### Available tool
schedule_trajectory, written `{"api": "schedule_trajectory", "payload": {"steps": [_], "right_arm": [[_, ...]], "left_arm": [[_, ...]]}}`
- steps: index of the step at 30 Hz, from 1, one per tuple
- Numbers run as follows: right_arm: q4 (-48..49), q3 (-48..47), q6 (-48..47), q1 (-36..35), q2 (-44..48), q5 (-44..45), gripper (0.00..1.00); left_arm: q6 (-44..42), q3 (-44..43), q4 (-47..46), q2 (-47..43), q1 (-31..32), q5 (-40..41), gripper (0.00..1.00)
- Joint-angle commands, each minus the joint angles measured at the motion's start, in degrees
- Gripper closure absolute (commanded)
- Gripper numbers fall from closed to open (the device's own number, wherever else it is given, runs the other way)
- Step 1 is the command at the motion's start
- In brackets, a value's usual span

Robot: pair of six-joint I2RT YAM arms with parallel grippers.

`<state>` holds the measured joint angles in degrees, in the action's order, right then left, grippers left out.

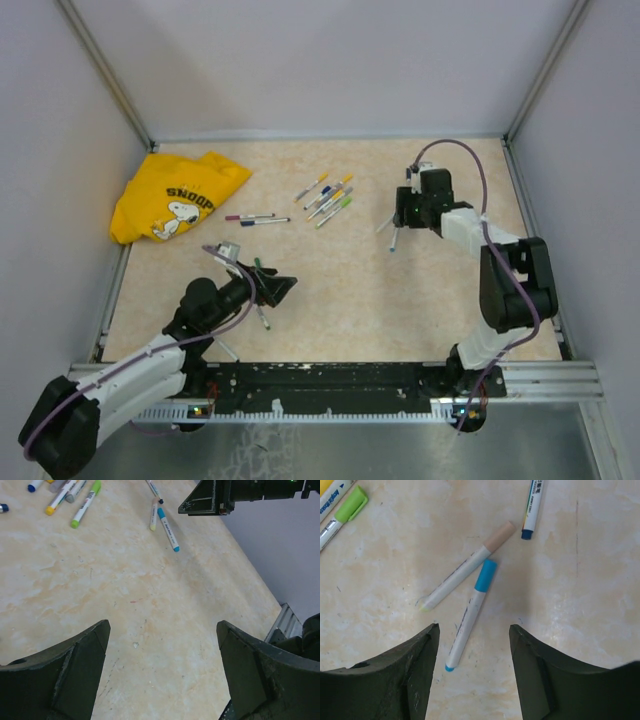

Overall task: Open the pen caps
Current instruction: Pick up the pen from the center of the board.

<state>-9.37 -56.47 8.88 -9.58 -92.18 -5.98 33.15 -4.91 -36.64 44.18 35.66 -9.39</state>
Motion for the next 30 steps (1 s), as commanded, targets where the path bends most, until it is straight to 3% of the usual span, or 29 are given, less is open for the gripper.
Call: {"api": "schedule_trajectory", "payload": {"steps": [1, 12, 30], "right_arm": [[0.3, -5.4, 2.3, -1.8, -5.3, 5.5, 0.46], [-0.4, -6.6, 2.0, -3.6, -9.4, 6.0, 0.68], [-2.7, -7.1, -1.0, -3.7, -11.2, 5.5, 0.74]], "left_arm": [[-2.8, -1.2, 6.4, -3.3, 0.2, 4.5, 0.07], [-4.0, -1.5, 9.9, -6.0, 0.2, 6.2, 0.08], [-4.2, -0.9, 14.7, -11.7, 0.2, 7.8, 0.08]]}}
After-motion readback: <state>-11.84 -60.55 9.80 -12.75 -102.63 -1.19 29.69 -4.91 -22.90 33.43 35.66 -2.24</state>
